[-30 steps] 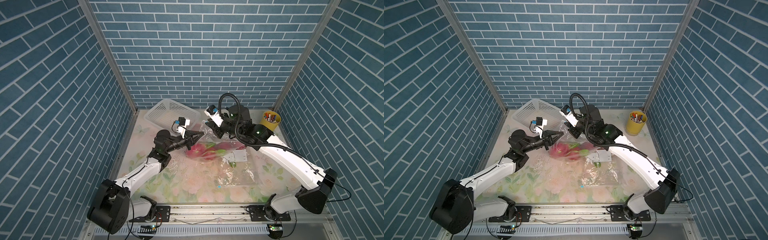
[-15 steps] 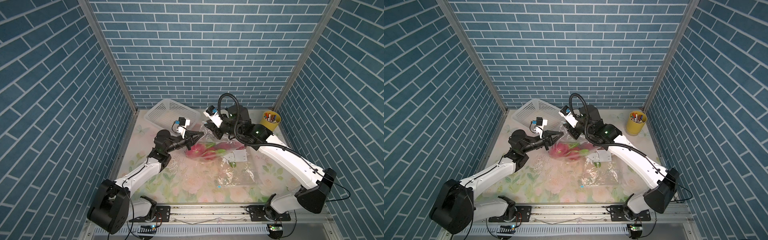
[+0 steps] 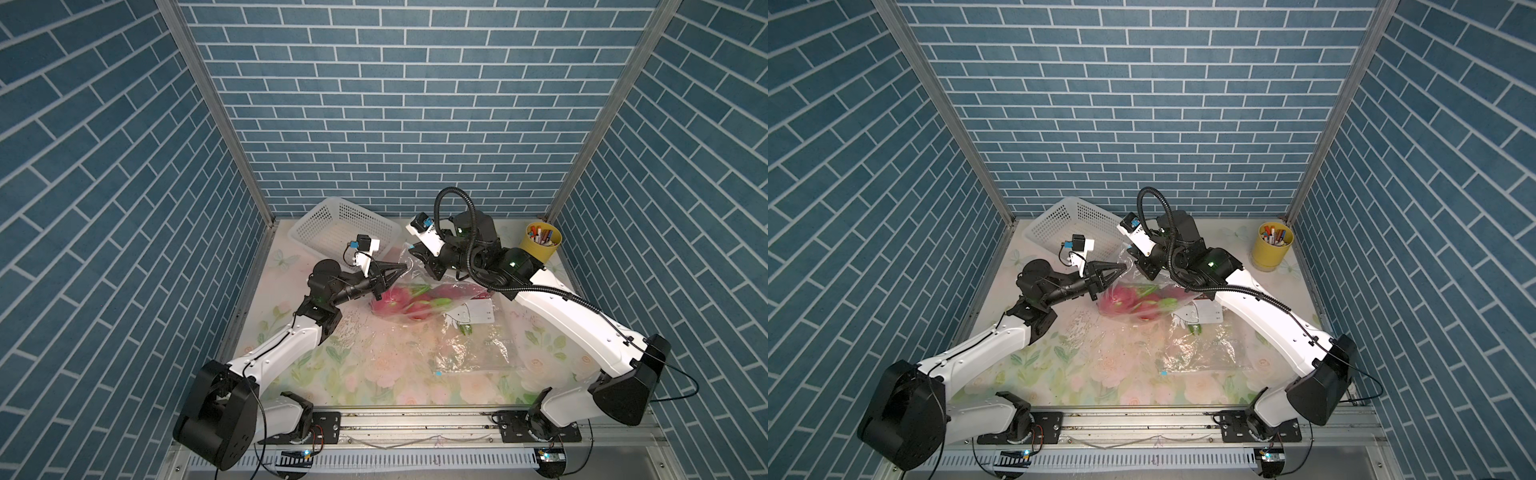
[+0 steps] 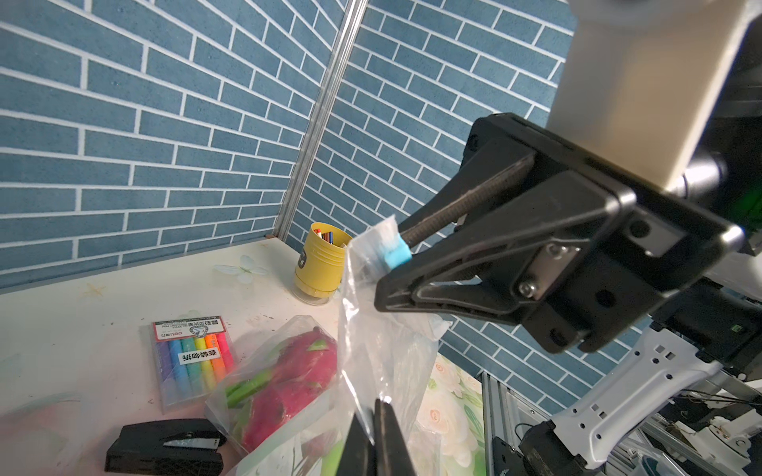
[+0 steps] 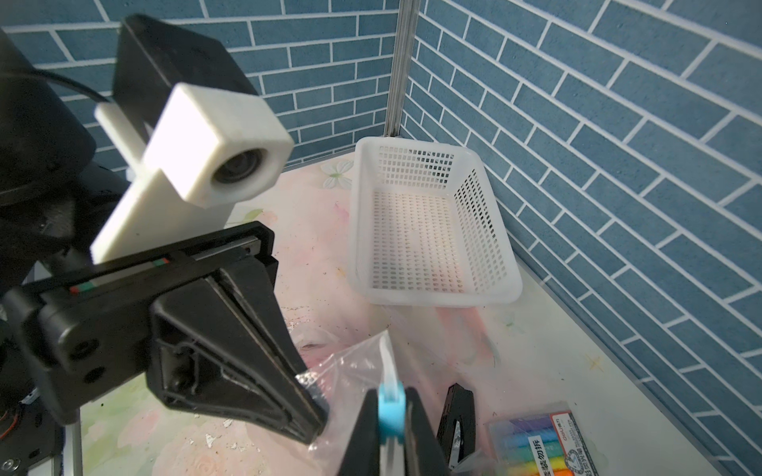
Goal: Open the zip-top bag and take out the dragon fruit
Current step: Pick up the zipper food storage bag at the center of the board.
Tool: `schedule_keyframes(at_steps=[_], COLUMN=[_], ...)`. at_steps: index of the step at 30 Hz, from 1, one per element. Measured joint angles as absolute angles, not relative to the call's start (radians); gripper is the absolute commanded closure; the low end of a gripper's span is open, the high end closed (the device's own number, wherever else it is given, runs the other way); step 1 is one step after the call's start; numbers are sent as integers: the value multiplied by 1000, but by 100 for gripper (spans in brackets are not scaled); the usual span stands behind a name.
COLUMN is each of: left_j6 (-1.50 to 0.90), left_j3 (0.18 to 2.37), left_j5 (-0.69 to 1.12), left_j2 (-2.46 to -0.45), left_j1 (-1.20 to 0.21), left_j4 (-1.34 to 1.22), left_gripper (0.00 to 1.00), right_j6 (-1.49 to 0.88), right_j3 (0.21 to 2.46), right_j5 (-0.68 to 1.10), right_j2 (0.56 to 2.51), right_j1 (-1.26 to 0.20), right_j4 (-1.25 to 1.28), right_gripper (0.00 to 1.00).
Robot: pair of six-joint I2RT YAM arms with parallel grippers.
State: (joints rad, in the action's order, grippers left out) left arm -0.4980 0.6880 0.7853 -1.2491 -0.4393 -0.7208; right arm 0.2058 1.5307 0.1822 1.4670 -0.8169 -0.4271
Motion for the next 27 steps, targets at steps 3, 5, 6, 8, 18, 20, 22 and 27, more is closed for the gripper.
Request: schedule_keyframes(at_steps=[3, 5, 6, 8, 18, 20, 22, 27], left_j6=[-493, -475, -464, -450, -437, -440, -445, -472], left_j3=[688, 692, 698, 710, 833, 855, 866, 867], left_j5=[781, 775, 767, 745, 744, 754, 764, 791], left_j2=[-1249, -1247, -1244, -1231, -1205, -1227, -1256, -1315], left_j1=[-439, -439, -439, -439, -436, -434, -434, -432], left_j4=[-714, -690, -668, -634, -649, -666, -680, -709], left_gripper=[74, 40, 31, 20, 34, 42, 48, 56], right_j6=[206, 206, 206, 206, 207, 207, 207, 207], right_j3=[1531, 1531, 1531, 1531, 1516, 1512, 1507, 1499], right_j5=[184, 184, 184, 186, 197, 202, 207, 211], right_j2=[1467, 1467, 1467, 1466, 1444, 1438, 1433, 1421], right_j1=[-817, -817, -817, -817, -817, -817, -817, -814], right_j4=[-427, -427, -428, -431, -442, -442, -442, -443], right_gripper=[92, 92, 92, 92, 93, 93, 93, 93])
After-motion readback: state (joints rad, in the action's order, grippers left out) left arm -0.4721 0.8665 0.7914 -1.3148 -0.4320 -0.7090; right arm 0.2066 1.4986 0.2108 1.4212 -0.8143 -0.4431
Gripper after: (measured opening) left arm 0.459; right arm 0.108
